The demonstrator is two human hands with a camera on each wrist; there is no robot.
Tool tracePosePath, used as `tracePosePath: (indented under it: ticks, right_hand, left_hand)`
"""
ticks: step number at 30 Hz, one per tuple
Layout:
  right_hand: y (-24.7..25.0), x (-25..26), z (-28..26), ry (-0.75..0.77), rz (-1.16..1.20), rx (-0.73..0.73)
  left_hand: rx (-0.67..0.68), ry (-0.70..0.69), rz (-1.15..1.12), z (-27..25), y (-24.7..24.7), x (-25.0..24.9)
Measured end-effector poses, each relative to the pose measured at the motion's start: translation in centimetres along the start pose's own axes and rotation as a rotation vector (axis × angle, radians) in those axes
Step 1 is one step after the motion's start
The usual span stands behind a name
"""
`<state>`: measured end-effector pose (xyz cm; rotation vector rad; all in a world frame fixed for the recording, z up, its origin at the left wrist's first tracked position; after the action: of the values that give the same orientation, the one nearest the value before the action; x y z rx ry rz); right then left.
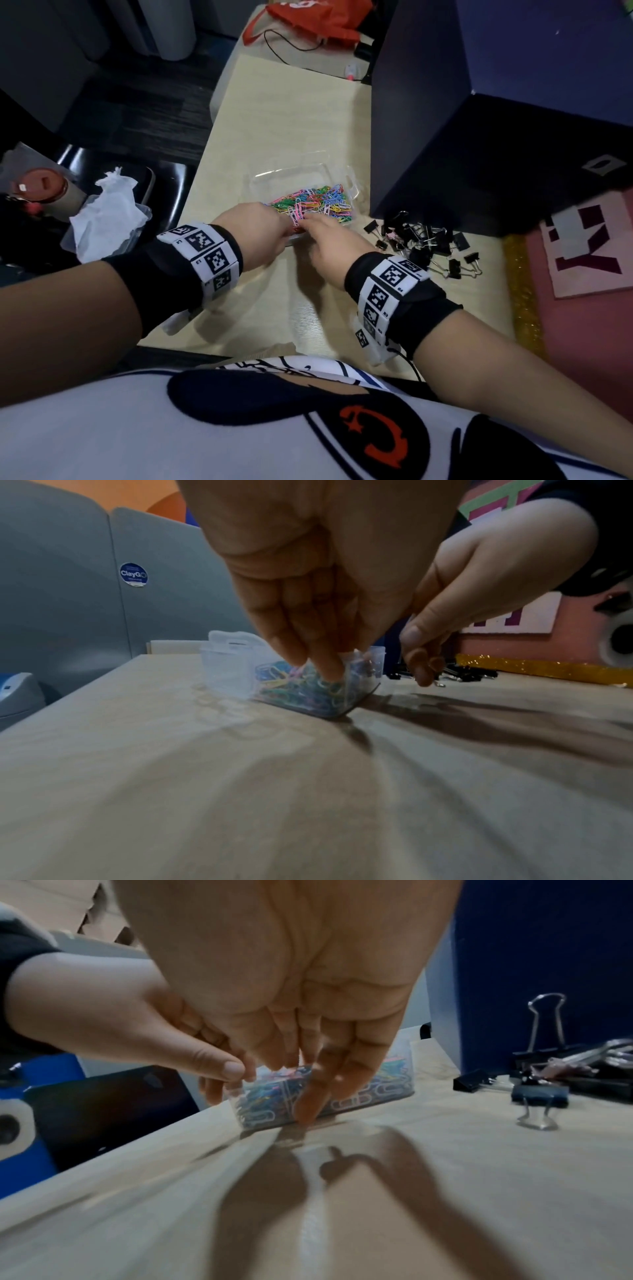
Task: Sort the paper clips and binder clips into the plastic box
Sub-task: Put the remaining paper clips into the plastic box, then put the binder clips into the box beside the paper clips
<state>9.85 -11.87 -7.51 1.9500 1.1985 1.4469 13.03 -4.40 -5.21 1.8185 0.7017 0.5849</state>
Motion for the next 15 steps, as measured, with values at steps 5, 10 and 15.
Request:
tracePosePath:
  ticks: [5,10,15]
  right_hand:
    - [3.3,-2.0,-0.8,-0.113,0.033,-0.218]
    - [1.2,-1.5,0.0,-0.073,-0.037,-0.010]
    - [3.7,-2.0,-0.3,-0.107,0.012,-0.193]
  left_hand:
    - [-0.220,0.076,-0.110,-0.4,2.3,2.0]
    - [-0.109,0.150,-0.003,1.0,1.1,3.3]
    - [-0.068,0.171,0.003,1.3,0.6,3.4]
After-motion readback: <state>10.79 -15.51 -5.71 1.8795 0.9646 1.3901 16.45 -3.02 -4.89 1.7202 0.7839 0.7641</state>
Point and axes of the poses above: each hand's wrist, its own z-axis towards the middle knuckle, its own y-axis out of the back of the hand, x = y × z, the point moved 10 cm from there along z, towards the middle knuckle, and after that the axes turned 9 degrees about z, right-handed, at the moved point
